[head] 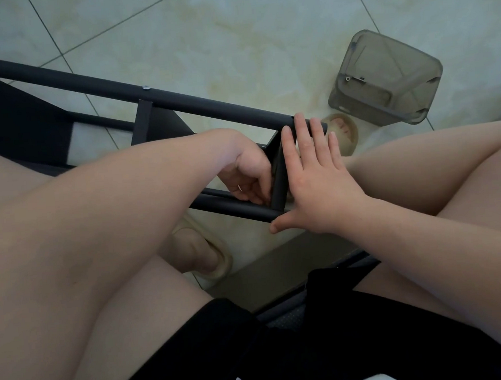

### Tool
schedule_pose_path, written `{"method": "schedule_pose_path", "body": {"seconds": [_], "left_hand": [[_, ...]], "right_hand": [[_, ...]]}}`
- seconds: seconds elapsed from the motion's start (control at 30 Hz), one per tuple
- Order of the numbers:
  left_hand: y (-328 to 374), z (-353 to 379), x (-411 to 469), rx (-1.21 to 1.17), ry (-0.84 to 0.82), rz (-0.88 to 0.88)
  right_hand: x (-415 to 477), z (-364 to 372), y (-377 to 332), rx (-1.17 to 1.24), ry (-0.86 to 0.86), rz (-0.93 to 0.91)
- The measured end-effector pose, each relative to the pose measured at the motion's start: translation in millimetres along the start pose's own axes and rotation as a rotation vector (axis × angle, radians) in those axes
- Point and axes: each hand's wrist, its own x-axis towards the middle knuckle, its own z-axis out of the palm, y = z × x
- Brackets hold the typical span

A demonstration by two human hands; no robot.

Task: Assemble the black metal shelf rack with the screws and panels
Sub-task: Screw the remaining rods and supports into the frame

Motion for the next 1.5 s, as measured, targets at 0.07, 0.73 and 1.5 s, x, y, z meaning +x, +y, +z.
{"method": "schedule_pose_path", "body": {"seconds": [0.07, 0.73, 1.5], "left_hand": [[0.3, 1.3, 0.2, -0.021, 0.002, 0.017], [-2.5, 0.6, 0.6, 0.038, 0.05, 0.007], [2.7, 2.3, 0.1, -0.048, 0.021, 0.035]], "right_hand": [[0.1, 0.1, 0.1, -0.001, 0.002, 0.001], [0.7, 0.1, -1.1, -0.002, -0.006, 0.006], [1.0, 0.4, -0.9, 0.007, -0.003, 0.005]]}}
